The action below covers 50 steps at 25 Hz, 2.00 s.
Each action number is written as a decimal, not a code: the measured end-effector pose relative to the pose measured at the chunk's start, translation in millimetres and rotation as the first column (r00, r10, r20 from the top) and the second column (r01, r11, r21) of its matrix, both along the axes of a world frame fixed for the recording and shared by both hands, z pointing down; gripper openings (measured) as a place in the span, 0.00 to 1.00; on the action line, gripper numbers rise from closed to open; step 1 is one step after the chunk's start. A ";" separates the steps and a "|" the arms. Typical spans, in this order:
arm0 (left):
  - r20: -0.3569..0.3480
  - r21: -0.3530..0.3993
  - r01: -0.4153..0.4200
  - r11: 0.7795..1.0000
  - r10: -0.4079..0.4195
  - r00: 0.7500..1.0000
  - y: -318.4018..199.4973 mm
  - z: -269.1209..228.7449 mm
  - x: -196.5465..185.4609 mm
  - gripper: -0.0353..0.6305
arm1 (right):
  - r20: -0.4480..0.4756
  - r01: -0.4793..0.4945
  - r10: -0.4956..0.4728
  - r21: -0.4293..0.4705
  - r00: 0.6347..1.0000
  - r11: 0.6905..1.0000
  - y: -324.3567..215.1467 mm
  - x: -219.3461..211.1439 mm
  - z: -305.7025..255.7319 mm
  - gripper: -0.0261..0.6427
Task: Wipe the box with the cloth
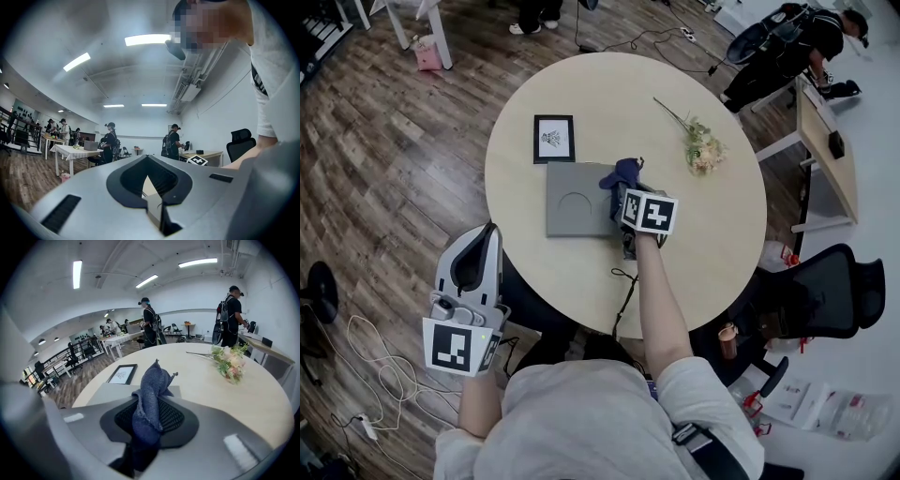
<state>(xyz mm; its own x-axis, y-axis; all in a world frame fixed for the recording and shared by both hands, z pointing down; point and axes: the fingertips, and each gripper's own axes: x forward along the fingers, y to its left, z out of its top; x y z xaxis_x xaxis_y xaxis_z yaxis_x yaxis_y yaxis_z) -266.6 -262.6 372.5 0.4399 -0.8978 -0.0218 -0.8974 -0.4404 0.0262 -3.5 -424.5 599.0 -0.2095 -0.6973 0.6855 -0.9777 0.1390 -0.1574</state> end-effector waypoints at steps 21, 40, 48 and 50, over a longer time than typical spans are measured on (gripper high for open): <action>0.035 -0.034 0.012 0.999 -0.011 0.999 -6.2 5.9 -12.7 0.06 | 0.025 0.319 -0.318 -0.028 0.948 0.947 45.5 -173.1 22.9 0.19; 0.031 -0.014 -0.067 0.998 0.067 0.997 -13.4 1.1 22.6 0.06 | -0.022 0.135 -0.136 -0.015 0.991 0.991 47.2 -57.7 21.5 0.17; 0.016 -0.022 -0.078 0.997 0.078 0.997 -12.3 2.3 32.3 0.06 | -0.066 0.029 -0.030 -0.010 0.997 1.000 59.5 10.2 27.9 0.17; 0.017 -0.016 -0.084 0.996 0.084 0.996 -12.0 0.9 36.0 0.06 | -0.076 0.012 -0.012 -0.001 0.997 1.000 62.3 24.9 28.0 0.17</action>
